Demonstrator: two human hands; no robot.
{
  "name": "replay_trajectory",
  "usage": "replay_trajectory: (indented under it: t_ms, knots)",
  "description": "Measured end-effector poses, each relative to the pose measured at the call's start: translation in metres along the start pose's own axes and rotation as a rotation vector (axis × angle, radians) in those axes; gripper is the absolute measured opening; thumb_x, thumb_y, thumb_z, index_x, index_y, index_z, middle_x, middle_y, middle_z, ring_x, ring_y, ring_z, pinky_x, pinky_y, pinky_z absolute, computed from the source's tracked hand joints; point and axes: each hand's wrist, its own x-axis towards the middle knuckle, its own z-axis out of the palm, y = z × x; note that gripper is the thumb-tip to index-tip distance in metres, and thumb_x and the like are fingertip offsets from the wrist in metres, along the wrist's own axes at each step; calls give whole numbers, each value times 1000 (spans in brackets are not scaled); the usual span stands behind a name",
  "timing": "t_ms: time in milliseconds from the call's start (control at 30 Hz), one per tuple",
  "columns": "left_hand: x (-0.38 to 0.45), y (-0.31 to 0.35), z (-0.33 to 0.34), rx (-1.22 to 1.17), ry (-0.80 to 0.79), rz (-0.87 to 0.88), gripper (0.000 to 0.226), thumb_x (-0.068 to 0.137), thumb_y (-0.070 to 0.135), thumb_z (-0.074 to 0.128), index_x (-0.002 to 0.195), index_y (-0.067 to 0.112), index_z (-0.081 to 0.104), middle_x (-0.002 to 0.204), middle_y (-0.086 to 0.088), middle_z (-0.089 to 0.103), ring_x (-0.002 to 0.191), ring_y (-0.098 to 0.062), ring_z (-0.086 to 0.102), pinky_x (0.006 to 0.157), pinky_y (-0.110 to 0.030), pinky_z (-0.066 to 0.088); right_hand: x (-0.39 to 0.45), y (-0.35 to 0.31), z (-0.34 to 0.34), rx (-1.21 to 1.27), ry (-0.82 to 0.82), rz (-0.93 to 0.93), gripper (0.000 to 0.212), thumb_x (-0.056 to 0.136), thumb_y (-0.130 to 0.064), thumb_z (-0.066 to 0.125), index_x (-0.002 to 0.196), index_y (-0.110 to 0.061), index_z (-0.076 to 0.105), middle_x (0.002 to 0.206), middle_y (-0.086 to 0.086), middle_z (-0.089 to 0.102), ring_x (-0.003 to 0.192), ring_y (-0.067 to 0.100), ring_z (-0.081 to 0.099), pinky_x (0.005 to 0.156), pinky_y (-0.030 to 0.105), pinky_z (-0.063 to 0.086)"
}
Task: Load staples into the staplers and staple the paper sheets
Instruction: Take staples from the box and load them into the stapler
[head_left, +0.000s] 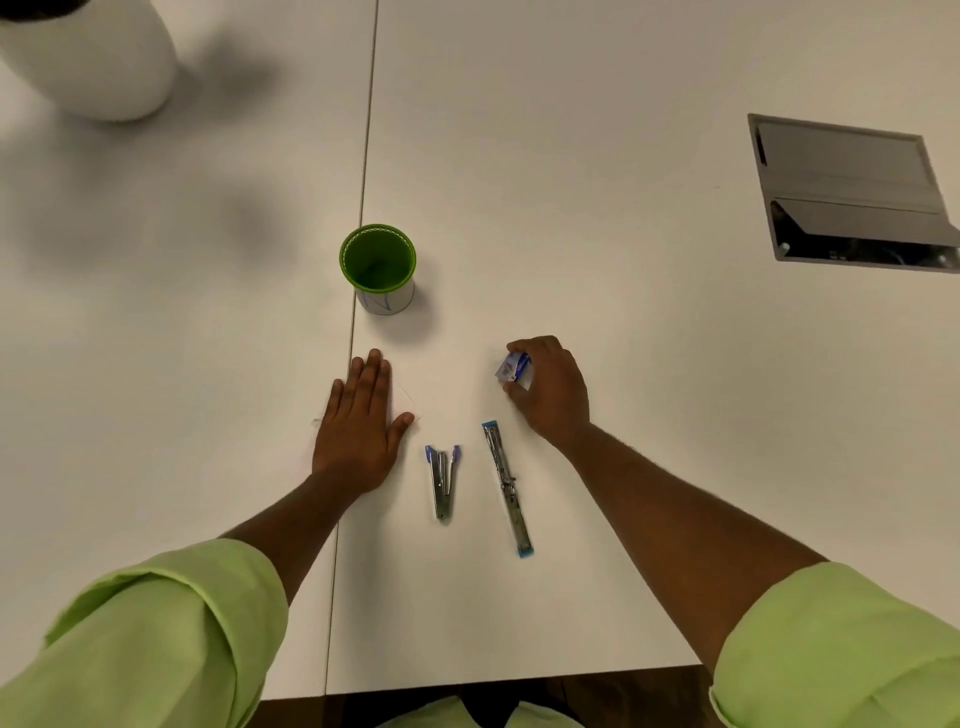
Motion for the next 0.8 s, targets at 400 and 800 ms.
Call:
replay_trajectory:
  t_ms: [400,800]
  knots:
    - [-20,39,-26,-184,22,-48,74,103,52,27,161,10,9,170,-3,1,157,-20,-5,127,-37,2,-46,-16,9,47,39,4,55,74,-15,83,123,-28,61,120,-10,60,105,14,57,91,27,49]
    - [-54,106,-64,-1131,-38,-263,32,103,23,55,135,21,58,128,3,67,122,-16,62,100,-26,49,-101,-48,-24,270,-68,-91,68,73,-1,80,135,-16,57,127,-4,64,113,13,58,88,35,56]
